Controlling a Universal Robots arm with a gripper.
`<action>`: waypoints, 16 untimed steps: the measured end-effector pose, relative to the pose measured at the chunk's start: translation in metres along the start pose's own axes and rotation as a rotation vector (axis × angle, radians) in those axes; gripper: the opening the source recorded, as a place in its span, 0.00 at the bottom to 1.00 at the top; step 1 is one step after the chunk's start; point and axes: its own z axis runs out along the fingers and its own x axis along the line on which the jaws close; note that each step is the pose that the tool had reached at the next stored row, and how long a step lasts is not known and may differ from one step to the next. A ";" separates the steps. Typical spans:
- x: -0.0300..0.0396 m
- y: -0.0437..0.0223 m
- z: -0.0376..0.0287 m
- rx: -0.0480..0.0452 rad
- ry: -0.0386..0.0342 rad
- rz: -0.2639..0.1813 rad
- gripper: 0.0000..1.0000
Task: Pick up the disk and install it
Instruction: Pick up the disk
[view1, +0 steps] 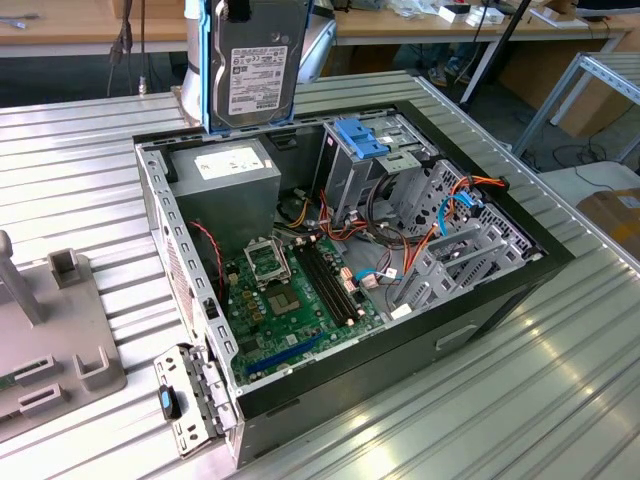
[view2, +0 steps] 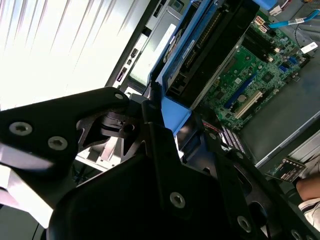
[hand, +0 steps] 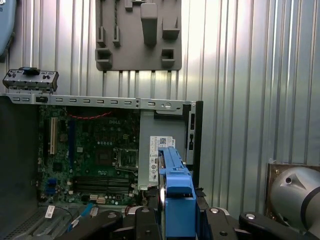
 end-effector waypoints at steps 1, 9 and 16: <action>0.0000 0.0000 0.0000 -0.0001 0.0000 0.000 0.37; 0.0082 0.0002 0.0008 0.0000 0.0000 0.000 0.37; 0.0278 0.0009 0.0014 -0.0001 0.0001 0.000 0.37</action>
